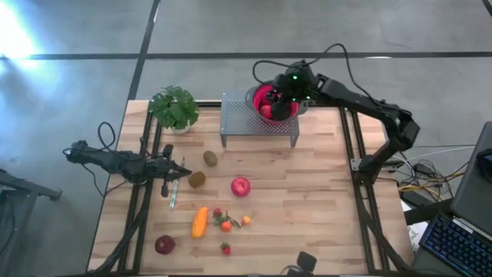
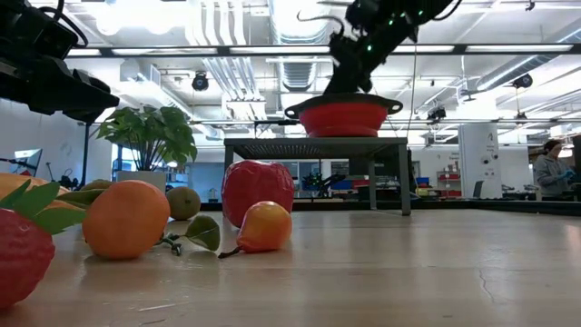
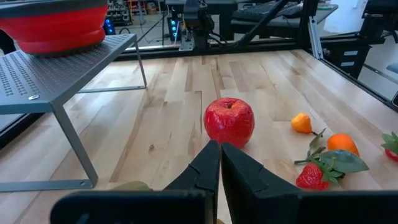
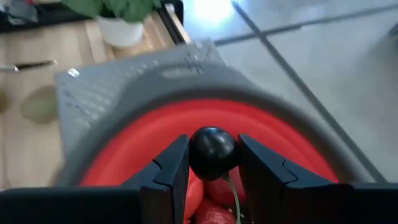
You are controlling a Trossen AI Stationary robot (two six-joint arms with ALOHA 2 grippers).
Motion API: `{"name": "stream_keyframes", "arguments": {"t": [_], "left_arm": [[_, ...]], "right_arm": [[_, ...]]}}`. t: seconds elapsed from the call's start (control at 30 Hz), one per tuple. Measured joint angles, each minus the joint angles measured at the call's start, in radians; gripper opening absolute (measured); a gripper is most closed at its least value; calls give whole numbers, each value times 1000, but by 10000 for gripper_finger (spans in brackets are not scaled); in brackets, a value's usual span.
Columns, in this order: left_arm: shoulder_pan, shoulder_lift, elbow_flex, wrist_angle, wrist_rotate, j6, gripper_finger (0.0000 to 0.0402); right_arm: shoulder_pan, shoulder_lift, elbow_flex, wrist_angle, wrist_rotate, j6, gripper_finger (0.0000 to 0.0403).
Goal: Pick & Place Fruit
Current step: Put the black cherry into the strainer bowl on the shelf, then put the strawberry into the strainer bowl on the shelf
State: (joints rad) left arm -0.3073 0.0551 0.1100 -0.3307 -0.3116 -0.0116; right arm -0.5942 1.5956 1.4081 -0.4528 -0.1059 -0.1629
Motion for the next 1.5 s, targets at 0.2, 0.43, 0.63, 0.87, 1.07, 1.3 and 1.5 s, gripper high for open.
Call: {"name": "stream_keyframes", "arguments": {"t": [0.2,0.43,0.63,0.87,1.07,1.3,1.5], "left_arm": [[0,0,0,0,0,0,21],[0,0,0,0,0,0,21],[0,0,0,0,0,0,21],[0,0,0,0,0,0,21],[0,0,0,0,0,0,21],[0,0,0,0,0,0,21],[0,0,0,0,0,0,21]], "right_arm": [[-16,72,40,-43,3,28,136],[-18,102,43,-48,4,26,134],[-22,88,43,-57,27,32,148],[-22,63,43,-65,30,32,209],[-22,29,43,-73,30,16,247],[-21,-103,43,-99,31,14,250],[1,-250,43,-221,30,23,217]]}}
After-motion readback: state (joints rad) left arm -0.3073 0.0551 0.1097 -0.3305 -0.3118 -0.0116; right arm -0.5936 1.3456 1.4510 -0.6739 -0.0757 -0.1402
